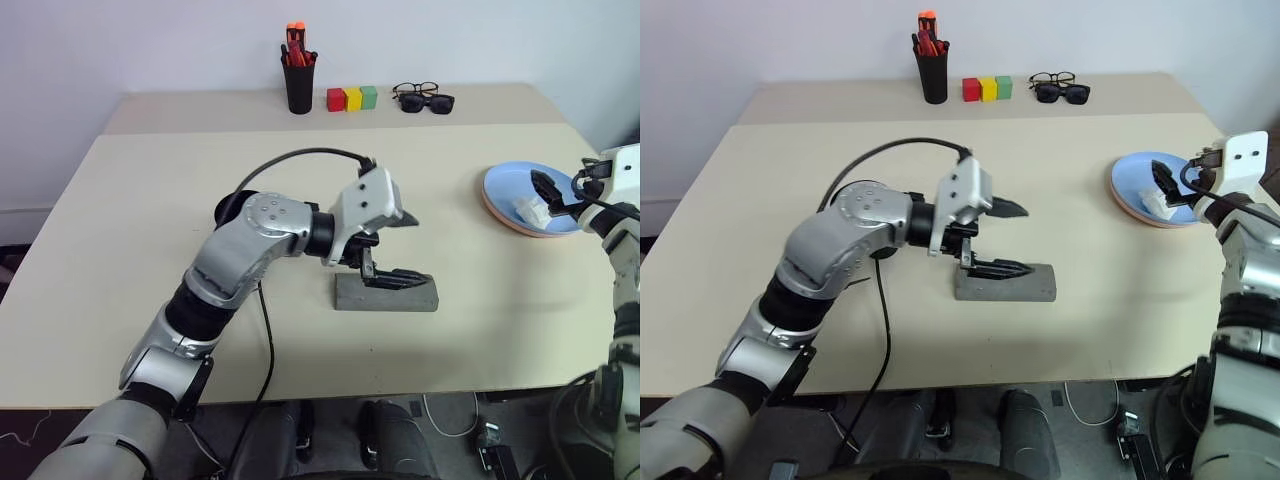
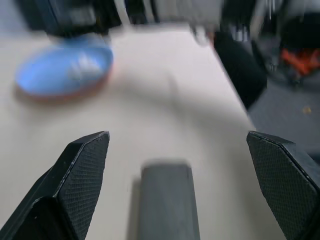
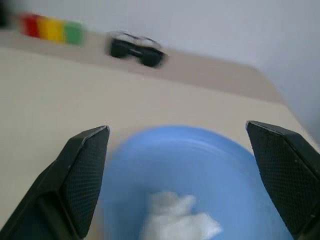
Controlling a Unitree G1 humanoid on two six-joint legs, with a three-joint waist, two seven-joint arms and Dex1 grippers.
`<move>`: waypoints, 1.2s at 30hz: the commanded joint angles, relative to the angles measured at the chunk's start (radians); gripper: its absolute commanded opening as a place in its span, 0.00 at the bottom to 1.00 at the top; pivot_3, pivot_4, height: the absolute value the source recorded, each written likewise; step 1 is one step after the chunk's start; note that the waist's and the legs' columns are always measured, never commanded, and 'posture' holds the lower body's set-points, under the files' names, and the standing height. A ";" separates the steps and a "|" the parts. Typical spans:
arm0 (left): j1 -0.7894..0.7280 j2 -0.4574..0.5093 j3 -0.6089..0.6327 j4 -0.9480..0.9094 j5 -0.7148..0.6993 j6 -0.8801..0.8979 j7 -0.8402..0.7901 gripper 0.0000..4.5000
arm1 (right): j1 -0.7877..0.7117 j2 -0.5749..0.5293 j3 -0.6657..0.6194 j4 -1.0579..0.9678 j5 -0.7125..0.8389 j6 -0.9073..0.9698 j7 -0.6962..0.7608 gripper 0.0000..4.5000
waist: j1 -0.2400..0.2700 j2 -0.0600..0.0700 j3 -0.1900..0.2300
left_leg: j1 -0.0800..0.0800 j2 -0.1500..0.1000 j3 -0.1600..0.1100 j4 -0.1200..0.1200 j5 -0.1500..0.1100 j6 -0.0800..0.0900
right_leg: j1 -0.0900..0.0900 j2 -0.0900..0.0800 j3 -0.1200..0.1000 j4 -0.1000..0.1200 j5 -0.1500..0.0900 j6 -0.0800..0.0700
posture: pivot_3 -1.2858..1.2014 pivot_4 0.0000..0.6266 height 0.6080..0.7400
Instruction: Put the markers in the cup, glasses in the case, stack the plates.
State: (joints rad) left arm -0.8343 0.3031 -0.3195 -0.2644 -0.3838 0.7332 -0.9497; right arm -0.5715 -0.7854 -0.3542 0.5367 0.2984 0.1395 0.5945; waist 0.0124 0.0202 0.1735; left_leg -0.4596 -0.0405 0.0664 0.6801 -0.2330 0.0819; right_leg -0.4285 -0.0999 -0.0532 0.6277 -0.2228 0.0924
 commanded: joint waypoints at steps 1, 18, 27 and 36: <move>0.017 0.003 0.106 -0.085 -0.060 -0.031 0.028 1.00 | 0.111 0.013 -0.053 -0.280 0.095 0.125 0.005 0.99 | 0.000 0.000 0.000 | 0.000 0.000 0.000 0.000 -0.001 0.001 | 0.000 0.000 0.000 0.000 0.000 0.000 | 0.52 0.24 1.00; 0.042 0.072 0.409 0.058 -0.074 -0.171 0.262 1.00 | 0.571 0.005 -0.293 -0.643 0.174 0.248 -0.006 0.99 | 0.002 0.000 0.000 | 0.002 0.000 0.000 0.003 -0.001 0.001 | 0.002 0.002 0.000 0.001 0.000 0.000 | 0.52 0.24 1.00; 0.052 0.192 0.487 0.061 -0.090 -0.157 0.284 1.00 | 0.565 -0.042 -0.318 -0.530 0.126 0.183 0.023 0.99 | 0.001 -0.001 0.000 | 0.002 0.000 0.000 0.002 -0.002 0.000 | 0.002 0.001 0.000 0.001 0.000 0.000 | 0.52 0.24 1.00; 0.314 0.378 0.635 -0.132 -0.366 -0.004 0.106 1.00 | 0.479 -0.078 -0.239 -0.361 0.076 0.116 0.089 0.99 | -0.004 0.000 0.000 | 0.002 0.001 0.000 0.001 -0.002 -0.002 | 0.001 0.001 0.000 0.000 0.000 -0.001 | 0.52 0.24 1.00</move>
State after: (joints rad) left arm -0.5631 0.6546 0.2711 -0.3363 -0.7219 0.7324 -0.8133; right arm -0.0792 -0.8325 -0.5907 0.1626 0.3873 0.2913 0.6629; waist 0.0085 0.0198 0.1737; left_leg -0.4572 -0.0396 0.0664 0.6805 -0.2351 0.0794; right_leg -0.4276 -0.0987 -0.0528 0.6277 -0.2231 0.0917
